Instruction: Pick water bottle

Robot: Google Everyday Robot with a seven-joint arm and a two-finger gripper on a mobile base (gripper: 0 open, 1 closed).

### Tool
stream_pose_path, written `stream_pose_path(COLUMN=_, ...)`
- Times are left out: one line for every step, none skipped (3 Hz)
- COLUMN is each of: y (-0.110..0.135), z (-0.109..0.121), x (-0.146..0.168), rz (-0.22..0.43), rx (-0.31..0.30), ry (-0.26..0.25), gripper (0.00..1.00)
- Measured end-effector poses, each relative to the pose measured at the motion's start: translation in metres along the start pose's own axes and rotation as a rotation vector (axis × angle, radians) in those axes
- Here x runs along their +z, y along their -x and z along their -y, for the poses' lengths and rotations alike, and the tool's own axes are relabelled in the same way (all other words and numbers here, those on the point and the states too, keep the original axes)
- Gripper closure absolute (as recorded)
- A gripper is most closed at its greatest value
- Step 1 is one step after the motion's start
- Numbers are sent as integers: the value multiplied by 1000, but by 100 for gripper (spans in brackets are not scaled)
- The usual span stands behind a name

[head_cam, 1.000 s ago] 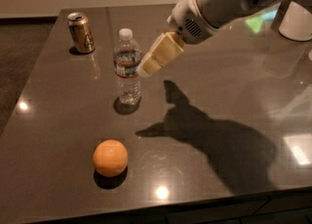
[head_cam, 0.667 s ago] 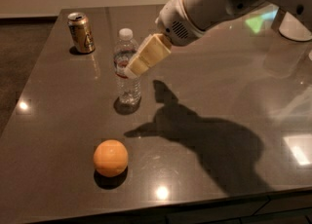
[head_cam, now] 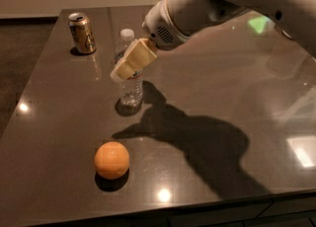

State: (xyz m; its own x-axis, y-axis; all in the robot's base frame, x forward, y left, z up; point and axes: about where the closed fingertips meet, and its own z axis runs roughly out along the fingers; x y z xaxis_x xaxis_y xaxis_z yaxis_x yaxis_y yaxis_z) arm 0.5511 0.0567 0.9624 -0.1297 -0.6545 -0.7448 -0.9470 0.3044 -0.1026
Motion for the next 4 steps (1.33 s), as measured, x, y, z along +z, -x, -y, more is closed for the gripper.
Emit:
stream_pose_path(y=0, z=-7, x=8, rz=7, rx=-8, ry=23, gripper=18)
stream_pose_path(y=-1, z=-9, x=10, rz=13, rx=-12, ry=31, gripper=41)
stream_pose_path(y=0, z=-5, x=0, rz=25, rx=-16, ry=29, gripper=64)
stream_pose_path(y=7, z=7, x=-33, rz=45, rx=-37, ry=3, gripper=88)
